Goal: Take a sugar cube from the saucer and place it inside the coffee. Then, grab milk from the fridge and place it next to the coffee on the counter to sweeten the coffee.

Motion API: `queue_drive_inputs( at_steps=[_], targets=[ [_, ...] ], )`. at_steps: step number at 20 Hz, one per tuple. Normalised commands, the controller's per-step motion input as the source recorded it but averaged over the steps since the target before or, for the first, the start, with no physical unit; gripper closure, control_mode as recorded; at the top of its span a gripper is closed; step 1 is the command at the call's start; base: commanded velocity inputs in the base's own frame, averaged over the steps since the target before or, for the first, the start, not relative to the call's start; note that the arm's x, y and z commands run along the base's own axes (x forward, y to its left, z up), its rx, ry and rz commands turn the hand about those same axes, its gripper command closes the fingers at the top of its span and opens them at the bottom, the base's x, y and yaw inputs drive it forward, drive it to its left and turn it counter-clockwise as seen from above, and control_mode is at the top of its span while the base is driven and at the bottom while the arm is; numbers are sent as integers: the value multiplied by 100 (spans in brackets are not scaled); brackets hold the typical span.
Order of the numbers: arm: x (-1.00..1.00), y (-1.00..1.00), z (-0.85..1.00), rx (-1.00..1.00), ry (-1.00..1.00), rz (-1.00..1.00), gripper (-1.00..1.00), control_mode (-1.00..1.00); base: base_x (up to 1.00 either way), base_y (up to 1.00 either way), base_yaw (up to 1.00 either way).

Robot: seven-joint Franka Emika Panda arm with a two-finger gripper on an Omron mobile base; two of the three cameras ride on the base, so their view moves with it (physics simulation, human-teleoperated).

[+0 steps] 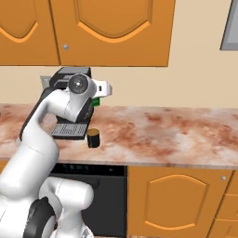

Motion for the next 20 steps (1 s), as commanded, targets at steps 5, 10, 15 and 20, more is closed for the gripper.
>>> queue_drive_inputs(
  at_steps=[5,10,15,20],
  targets=[
    [76,-14,-39,6,-4,5,100,-100,0,0,0],
    [54,-31,-55,2,0,21,100,-100,0,0,0],
    [47,-52,-36,4,0,39,100,-100,0,0,0],
    [42,-58,-41,0,0,28,100,-100,0,0,0]
  ],
)
